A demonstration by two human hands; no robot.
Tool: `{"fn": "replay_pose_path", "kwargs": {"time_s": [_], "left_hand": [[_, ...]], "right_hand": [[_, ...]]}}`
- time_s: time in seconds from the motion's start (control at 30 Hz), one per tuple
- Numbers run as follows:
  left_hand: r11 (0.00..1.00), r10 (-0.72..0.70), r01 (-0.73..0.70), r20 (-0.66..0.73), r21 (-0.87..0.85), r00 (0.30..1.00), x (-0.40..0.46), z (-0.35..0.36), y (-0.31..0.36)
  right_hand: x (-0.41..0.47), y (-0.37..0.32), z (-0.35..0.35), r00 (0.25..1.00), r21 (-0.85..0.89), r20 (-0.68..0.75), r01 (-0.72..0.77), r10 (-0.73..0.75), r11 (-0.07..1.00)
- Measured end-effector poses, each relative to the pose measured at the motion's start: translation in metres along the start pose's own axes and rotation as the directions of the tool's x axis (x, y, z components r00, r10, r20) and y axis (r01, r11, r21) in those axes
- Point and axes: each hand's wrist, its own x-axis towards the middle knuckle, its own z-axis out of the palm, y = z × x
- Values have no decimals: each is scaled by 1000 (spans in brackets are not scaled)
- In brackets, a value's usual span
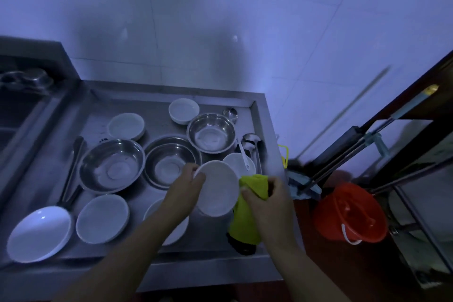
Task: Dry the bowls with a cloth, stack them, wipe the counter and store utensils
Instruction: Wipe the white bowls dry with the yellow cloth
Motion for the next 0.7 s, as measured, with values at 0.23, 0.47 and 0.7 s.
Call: {"fn": "replay_pose_path", "kwargs": {"time_s": [0.23,0.47,0.7], "left_hand": [[928,131,-129,-18,-348,991,-34,-43,37],[886,255,-268,-84,-378,963,-38,-82,49],[845,314,-362,-182,-393,932,-38,-104,60]], "right_hand": [[-17,-42,29,721,-448,359,690,-593,568],[-8,-53,29,358,-381,680,918,-640,109],[-40,-60,78,332,-409,407,899,-851,155]]}}
